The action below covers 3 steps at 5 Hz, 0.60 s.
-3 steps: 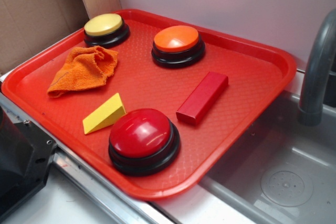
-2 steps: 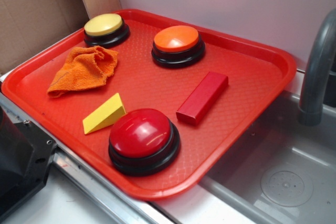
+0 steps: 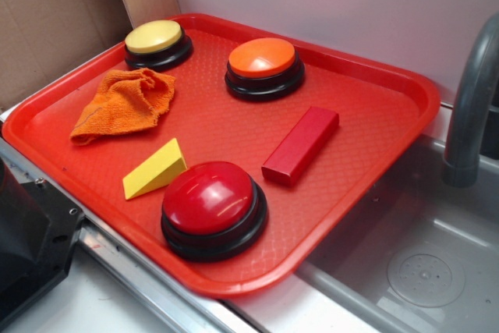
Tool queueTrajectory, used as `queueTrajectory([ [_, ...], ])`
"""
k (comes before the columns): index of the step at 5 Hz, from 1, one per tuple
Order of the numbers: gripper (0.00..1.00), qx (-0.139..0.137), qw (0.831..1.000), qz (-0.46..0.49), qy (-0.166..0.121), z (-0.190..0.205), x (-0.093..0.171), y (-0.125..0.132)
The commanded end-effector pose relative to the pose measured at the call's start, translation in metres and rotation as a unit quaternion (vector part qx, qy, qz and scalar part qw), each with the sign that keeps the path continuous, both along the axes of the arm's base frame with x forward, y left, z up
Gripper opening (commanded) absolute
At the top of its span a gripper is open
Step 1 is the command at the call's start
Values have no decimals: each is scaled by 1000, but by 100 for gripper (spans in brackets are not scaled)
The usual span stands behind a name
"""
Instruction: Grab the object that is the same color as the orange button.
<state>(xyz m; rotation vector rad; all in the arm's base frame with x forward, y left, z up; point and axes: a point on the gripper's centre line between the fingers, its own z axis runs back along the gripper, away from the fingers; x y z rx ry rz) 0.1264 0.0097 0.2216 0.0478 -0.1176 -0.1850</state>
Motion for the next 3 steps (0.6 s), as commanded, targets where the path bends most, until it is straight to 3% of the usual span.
queueTrajectory([
  [1, 100, 84, 986, -144, -6, -38, 32, 53],
  [2, 100, 93, 971, -220, 18, -89, 53, 67],
  [3, 100, 121, 959, -251, 44, -123, 69, 63],
])
